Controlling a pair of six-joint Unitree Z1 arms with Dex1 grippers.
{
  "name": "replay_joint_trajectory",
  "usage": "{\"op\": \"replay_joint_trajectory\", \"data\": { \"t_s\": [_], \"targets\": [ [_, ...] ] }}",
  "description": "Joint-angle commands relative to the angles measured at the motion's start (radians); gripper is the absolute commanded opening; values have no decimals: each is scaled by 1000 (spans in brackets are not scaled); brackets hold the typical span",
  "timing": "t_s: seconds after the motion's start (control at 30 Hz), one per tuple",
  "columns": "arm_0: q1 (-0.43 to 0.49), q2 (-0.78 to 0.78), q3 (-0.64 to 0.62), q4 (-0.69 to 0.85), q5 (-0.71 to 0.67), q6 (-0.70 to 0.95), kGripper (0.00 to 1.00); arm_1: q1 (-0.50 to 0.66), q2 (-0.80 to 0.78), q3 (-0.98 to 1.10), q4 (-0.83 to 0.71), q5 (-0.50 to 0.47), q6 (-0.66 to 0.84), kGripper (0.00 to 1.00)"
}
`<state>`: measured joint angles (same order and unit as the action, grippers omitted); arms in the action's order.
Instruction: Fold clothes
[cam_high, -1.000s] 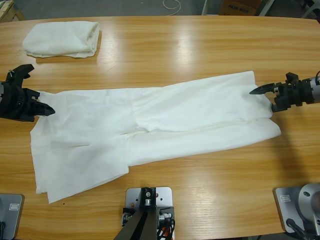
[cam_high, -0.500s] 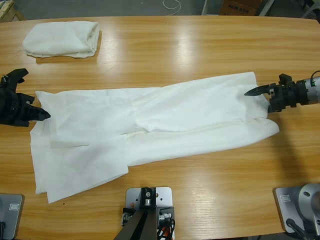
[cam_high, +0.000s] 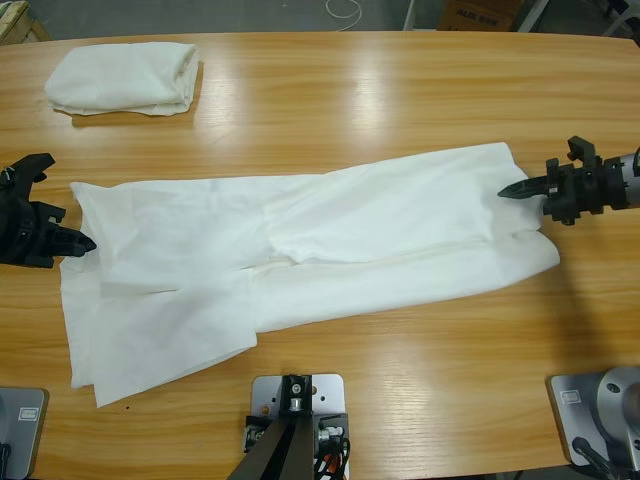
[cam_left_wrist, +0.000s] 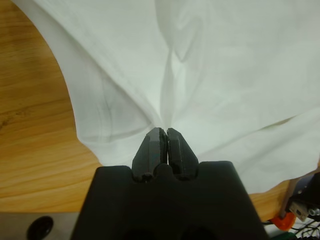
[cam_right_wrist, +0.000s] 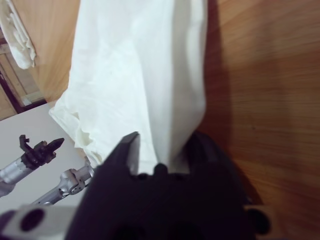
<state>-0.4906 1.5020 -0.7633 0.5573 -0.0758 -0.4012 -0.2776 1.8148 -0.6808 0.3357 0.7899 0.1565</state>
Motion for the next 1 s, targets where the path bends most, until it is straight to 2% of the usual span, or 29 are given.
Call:
{"op": "replay_joint_trajectory", "data": {
  "t_s": [0.03,0.17,0.27,0.37,0.53,0.6,0.77,1.0],
  "targets": [
    [13,-13,35,-12,7,10,0,12,41,22,-16,37,-18,0],
    [13,-15,42,-19,6,6,0,36,85,21,-32,32,-18,0],
    [17,-23,44,-19,5,4,0,38,38,21,-31,-12,-14,0],
    [21,-32,44,-19,5,5,0,34,-78,-2,5,-185,-12,0],
    [21,-46,52,-17,1,3,0,26,-257,-118,151,-616,-6,0],
    [21,-49,53,-18,1,2,0,23,-287,-175,224,-727,-6,0],
    [21,-41,52,-19,1,2,0,24,-221,-189,236,-710,-12,0],
    [21,-37,53,-21,1,2,0,23,-238,-186,236,-737,-12,0]
  ]
}}
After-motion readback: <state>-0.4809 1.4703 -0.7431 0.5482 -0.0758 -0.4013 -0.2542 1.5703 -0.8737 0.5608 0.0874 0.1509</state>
